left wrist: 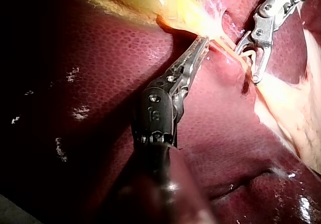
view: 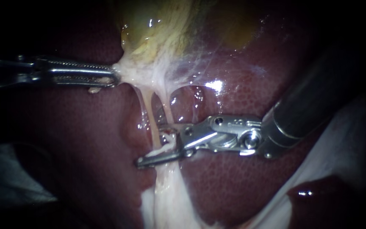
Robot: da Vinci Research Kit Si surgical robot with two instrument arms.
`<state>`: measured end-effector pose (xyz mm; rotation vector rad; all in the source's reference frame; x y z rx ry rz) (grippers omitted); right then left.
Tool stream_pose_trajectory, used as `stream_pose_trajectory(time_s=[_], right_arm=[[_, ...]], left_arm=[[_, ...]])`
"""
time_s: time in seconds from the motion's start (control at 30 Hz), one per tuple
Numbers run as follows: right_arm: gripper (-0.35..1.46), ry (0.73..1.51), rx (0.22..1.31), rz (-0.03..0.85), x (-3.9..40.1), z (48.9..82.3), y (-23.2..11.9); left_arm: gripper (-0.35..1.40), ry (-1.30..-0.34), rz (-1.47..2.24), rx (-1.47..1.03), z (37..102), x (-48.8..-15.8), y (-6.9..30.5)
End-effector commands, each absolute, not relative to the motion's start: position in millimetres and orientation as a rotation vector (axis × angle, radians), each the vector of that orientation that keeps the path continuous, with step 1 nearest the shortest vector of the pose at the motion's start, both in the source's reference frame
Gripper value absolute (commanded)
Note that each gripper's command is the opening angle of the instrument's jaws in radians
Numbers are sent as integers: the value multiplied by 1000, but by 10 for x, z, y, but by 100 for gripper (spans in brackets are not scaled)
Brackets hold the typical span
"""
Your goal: Clipping first clip left tube
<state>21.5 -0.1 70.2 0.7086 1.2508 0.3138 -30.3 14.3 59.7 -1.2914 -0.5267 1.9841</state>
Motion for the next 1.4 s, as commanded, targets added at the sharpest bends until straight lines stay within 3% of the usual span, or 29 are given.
stream_pose_trajectory(time_s=[0.03, 1.03, 1.4], right_arm=[[50, 1252, 712, 311, 214, 701, -1], [49, 1251, 757, 288, 190, 690, 2], [48, 1268, 829, 252, 195, 685, -4]], left_arm=[[-35, -527, 1984, -1292, 597, -303, 143], [-35, -525, 1984, -1291, 596, -301, 143], [-35, -525, 1984, -1291, 596, -301, 143]])
